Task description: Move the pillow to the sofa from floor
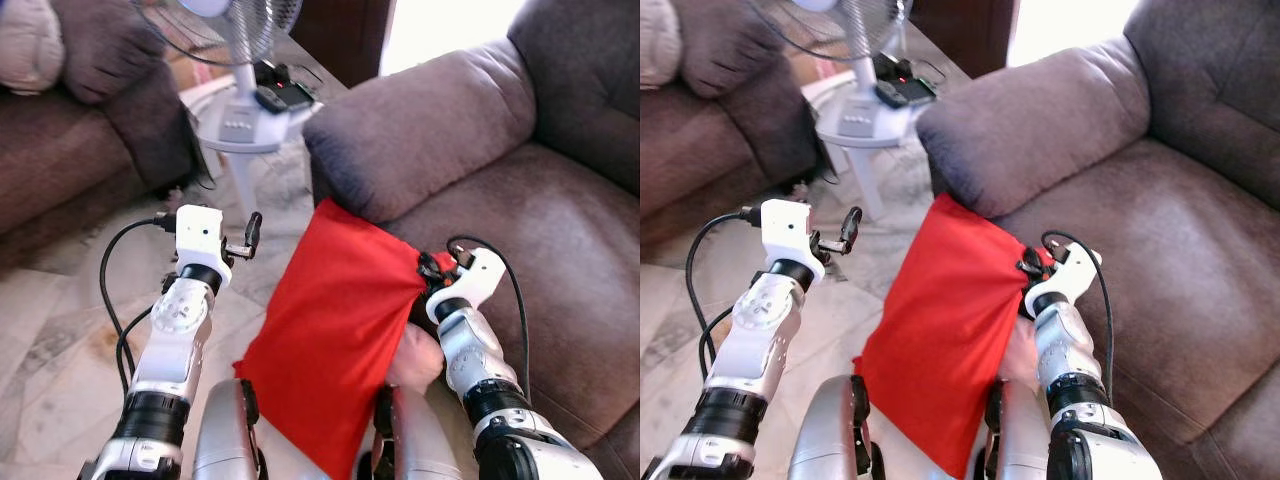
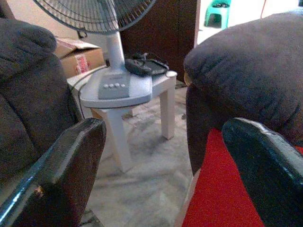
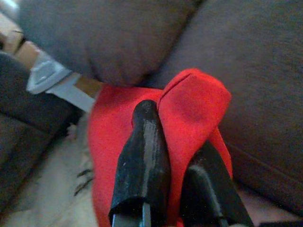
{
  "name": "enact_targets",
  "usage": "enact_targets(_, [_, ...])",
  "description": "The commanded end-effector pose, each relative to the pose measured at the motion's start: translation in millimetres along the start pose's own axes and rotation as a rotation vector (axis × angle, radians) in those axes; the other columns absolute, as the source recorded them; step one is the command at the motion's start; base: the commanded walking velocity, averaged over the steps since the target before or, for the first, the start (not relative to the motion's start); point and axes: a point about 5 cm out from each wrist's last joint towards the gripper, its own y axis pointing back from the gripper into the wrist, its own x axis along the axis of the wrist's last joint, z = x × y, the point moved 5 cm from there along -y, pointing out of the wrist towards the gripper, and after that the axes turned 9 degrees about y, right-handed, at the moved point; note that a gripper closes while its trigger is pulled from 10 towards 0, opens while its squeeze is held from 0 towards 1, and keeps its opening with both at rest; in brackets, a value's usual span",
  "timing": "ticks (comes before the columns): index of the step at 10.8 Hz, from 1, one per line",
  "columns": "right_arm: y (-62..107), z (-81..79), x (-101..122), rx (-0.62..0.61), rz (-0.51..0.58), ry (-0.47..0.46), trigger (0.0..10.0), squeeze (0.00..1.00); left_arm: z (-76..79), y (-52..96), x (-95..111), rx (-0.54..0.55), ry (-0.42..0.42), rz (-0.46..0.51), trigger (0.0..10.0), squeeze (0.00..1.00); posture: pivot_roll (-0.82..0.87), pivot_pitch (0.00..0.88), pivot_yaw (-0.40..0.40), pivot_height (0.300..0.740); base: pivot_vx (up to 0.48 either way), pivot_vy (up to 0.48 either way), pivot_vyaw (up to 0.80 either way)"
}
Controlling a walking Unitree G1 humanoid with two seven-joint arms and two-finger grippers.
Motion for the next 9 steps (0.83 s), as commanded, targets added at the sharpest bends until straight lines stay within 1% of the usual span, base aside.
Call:
enact_targets(1, [-5.4, -13.7, 34.1, 0.061, 0.115, 0.032, 10.0, 0.0, 2.8, -2.7, -0.1, 0.002, 0.025, 0.009, 10.0, 0.0, 0.05, 0.044, -0.025, 0.586, 0.0, 0.0, 0.0])
enact_targets(2, [-2.4, -2.3, 29.1, 0.009, 0.108, 0.037, 10.0, 0.0, 7.6, -0.8, -8.2, 0.002, 0.059, -0.012, 10.0, 0.0, 0.06, 0.039, -0.026, 0.586, 0.0, 0.0, 0.0])
enact_targets(3, [0.3, 1.9, 25.9, -0.007, 0.106, 0.043, 10.0, 0.0, 6.4, 2.6, -14.7, 0.014, 0.086, -0.028, 10.0, 0.0, 0.06, 0.038, -0.026, 0.586, 0.0, 0.0, 0.0])
enact_targets(4, [3.1, 3.2, 24.5, -0.009, 0.116, 0.044, 10.0, 0.0, 2.8, 6.9, -21.1, 0.031, 0.105, -0.044, 10.0, 0.0, 0.05, 0.037, -0.025, 0.586, 0.0, 0.0, 0.0])
enact_targets(5, [4.3, 3.4, 22.9, -0.008, 0.113, 0.048, 10.0, 0.0, 1.5, 8.5, -22.6, 0.035, 0.105, -0.047, 10.0, 0.0, 0.05, 0.039, -0.025, 0.586, 0.0, 0.0, 0.0])
enact_targets(6, [7.6, 4.0, 15.9, -0.006, 0.091, 0.067, 10.0, 0.0, -2.7, 7.8, -19.9, 0.046, 0.097, -0.032, 10.0, 0.0, 0.05, 0.033, -0.024, 0.586, 0.0, 0.0, 0.0])
enact_targets(7, [7.7, 0.5, 16.8, 0.017, 0.098, 0.085, 10.0, 0.0, -2.4, 6.2, -17.6, 0.047, 0.099, -0.024, 10.0, 0.0, 0.05, 0.033, -0.024, 0.586, 0.0, 0.0, 0.0])
enact_targets(9, [7.4, -2.4, 16.7, 0.022, 0.101, 0.084, 10.0, 0.0, 0.2, 5.6, -17.4, 0.041, 0.104, -0.02, 10.0, 0.0, 0.05, 0.028, -0.019, 0.586, 0.0, 0.0, 0.0])
